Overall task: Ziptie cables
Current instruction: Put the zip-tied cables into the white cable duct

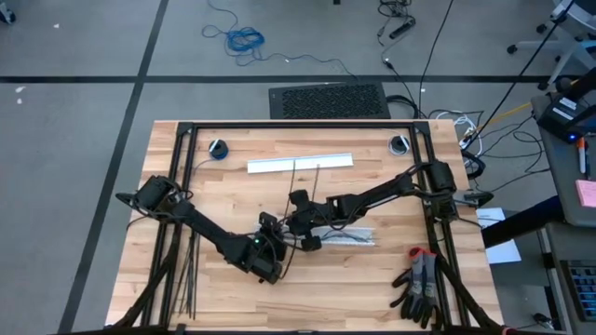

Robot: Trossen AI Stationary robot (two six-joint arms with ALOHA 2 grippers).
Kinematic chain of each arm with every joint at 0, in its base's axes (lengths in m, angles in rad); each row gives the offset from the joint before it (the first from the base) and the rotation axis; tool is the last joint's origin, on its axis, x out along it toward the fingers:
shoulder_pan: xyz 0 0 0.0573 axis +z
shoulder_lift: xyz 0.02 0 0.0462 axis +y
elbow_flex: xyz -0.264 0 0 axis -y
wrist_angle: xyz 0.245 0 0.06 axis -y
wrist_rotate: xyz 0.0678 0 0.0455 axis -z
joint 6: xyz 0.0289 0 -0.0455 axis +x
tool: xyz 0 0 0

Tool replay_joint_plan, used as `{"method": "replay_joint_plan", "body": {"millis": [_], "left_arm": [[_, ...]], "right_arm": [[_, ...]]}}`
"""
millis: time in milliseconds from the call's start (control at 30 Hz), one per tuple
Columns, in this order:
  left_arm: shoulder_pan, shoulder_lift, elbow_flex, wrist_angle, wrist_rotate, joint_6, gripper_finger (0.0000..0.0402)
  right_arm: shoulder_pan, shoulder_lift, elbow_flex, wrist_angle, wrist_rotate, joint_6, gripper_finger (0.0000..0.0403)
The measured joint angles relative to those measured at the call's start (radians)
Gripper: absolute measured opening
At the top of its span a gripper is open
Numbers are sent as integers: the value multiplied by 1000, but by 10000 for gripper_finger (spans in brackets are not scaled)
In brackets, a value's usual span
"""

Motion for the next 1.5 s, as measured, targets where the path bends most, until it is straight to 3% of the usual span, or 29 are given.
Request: {"method": "replay_joint_plan", "body": {"millis": [200, 433, 633, 900, 1200, 1367, 1500], "left_arm": [[11, -1, 49, -55, 70, -59, 11], [39, -8, 34, -56, 246, -208, 11], [44, -16, 50, -64, 312, -315, 11], [52, -16, 69, -72, 360, -291, 11], [51, -15, 73, -64, 379, -157, 24], [53, -14, 73, -54, 382, -155, 36], [52, -14, 73, -53, 382, -193, 38]], "right_arm": [[0, 2, -2, -8, -4, -3, 0], [-1, 3, -2, -7, 4, -8, 0], [0, 2, -1, -30, -4, -14, 0], [1, -5, -2, -36, -3, -36, 2], [-2, -81, -4, -9, 104, -10, 85], [-1, -91, -3, 14, 144, 31, 137], [11, -92, -3, -7, 141, 109, 151]]}}
